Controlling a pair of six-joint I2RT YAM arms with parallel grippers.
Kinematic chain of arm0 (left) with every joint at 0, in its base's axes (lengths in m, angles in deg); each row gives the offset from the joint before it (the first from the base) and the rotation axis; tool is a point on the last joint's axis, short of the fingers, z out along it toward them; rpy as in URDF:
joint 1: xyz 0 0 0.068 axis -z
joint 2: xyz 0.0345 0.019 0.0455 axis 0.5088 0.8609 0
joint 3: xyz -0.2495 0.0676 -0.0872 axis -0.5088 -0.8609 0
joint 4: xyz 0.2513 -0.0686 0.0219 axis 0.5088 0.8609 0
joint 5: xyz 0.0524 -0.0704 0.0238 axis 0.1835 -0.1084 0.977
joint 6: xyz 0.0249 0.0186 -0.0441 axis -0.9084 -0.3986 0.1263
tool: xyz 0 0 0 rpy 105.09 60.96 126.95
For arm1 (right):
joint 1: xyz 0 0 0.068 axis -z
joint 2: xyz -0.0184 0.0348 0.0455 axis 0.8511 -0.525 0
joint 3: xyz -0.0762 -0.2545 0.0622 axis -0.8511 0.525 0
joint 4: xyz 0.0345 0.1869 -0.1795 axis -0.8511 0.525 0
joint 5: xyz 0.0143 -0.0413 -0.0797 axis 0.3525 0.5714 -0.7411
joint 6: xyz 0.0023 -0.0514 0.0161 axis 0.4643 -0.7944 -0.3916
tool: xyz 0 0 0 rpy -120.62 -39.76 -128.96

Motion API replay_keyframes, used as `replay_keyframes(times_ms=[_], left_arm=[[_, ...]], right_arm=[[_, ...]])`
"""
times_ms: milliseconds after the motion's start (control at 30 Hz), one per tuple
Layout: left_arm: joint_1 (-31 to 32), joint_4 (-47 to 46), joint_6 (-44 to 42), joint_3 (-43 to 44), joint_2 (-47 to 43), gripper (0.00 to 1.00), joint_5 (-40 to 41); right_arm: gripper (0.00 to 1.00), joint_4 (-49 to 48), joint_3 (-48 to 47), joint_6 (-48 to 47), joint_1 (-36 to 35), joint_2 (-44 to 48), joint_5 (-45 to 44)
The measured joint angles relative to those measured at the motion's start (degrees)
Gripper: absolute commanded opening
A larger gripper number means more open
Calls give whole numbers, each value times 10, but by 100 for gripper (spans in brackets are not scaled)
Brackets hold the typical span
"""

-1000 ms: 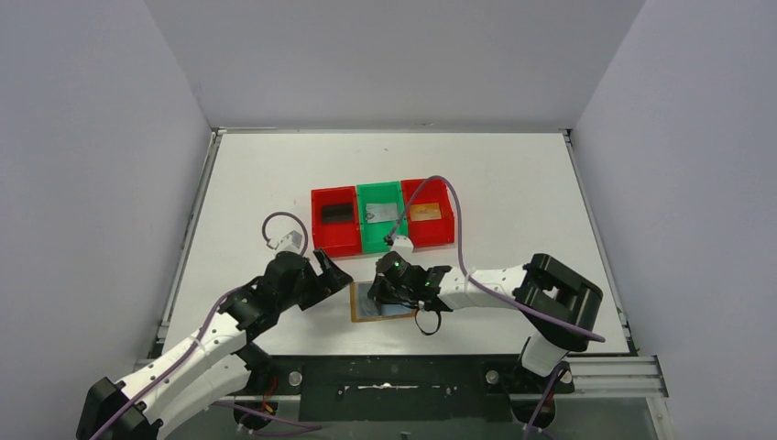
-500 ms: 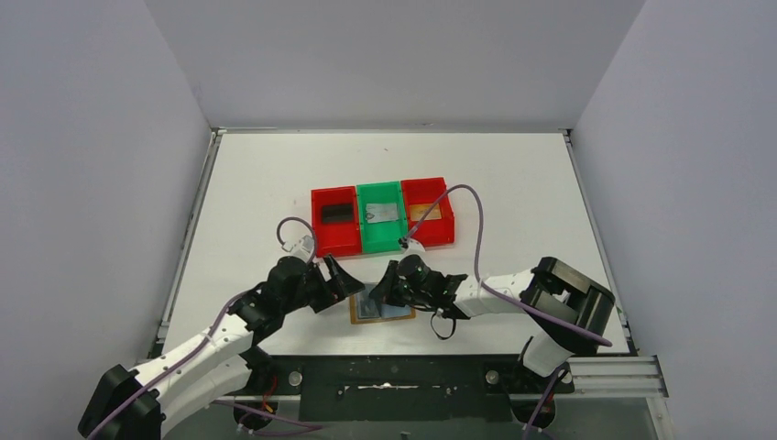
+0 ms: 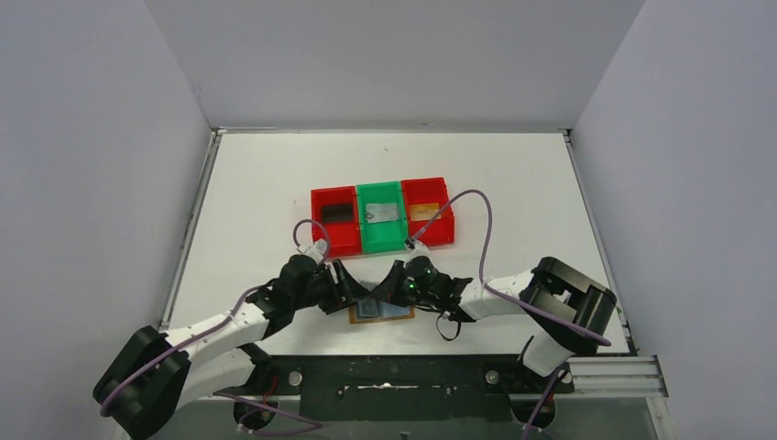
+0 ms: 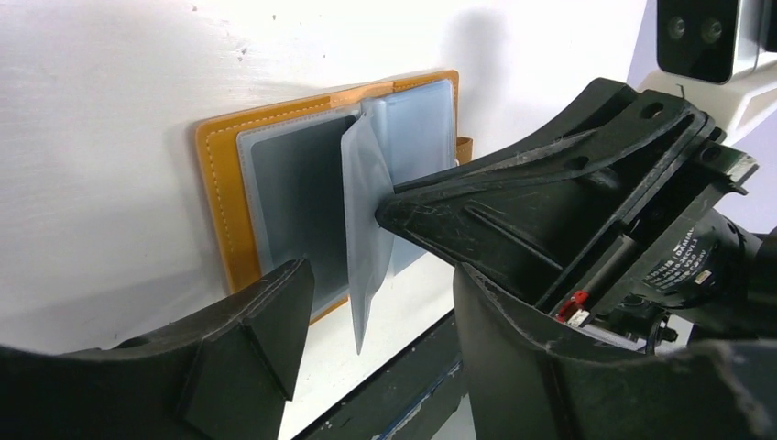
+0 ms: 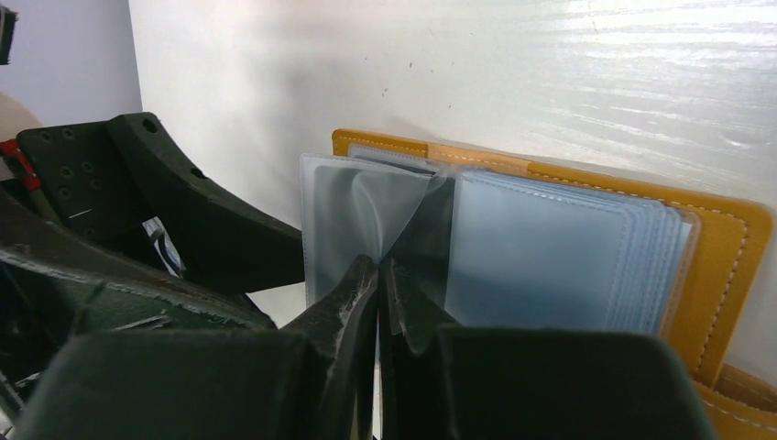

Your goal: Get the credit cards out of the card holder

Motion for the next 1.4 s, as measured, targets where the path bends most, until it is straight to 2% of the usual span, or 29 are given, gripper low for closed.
replay_keyframes(times_ms=[200, 367, 600, 800, 967, 1100, 1400], left_arm=[[0, -49, 0, -1, 52, 43, -26], [0, -76, -3, -1, 94, 21, -45], [0, -83, -8, 0, 107, 2, -52], [1, -42, -26, 24, 106, 1, -38], [12, 38, -52, 80, 104, 1, 2], [29, 111, -74, 141, 106, 4, 44], [106, 245, -108, 275, 211, 9, 152]], right_arm=[[0, -11, 7, 2, 4, 3, 6], [5, -16, 12, 6, 7, 3, 9], [32, -7, 16, 9, 8, 20, 6], [39, 82, 10, -3, 8, 100, -46], [39, 202, -14, -1, 8, 135, -118], [35, 280, -24, -3, 8, 135, -151], [26, 305, -24, -7, 8, 114, -153]])
